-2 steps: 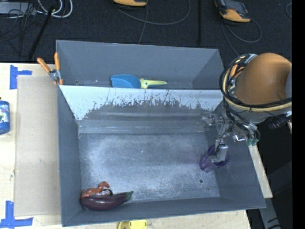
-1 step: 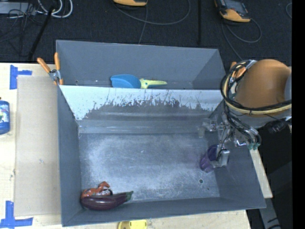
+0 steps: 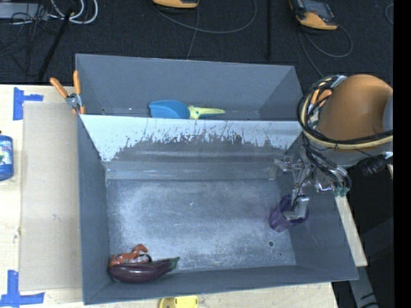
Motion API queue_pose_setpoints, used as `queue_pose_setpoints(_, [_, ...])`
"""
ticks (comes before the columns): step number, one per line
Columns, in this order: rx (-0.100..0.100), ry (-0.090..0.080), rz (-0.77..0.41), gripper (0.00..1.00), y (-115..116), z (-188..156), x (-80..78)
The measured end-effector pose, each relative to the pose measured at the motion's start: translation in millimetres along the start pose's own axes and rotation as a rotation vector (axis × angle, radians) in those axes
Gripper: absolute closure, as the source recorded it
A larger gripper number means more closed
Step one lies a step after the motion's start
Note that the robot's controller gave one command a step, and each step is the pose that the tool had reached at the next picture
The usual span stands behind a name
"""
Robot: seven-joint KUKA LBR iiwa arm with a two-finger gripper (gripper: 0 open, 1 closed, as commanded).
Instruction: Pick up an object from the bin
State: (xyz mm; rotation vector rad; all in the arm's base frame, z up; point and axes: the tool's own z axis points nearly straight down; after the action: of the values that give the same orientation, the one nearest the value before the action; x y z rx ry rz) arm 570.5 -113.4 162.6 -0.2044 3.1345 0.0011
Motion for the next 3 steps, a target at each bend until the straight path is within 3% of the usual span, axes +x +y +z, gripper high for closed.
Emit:
queue_pose_setpoints(1, [-0.002, 0.005, 0.081, 0.0, -4.8, -47.1, 0.7])
queue_pose_setpoints(2, [0.006, -0.017, 0.056, 0.0, -18.5, -55.4, -4.7])
queue_pose_setpoints(3, [0.001, -0.003, 0.026, 0.0, -19.6, 18.6, 16.3])
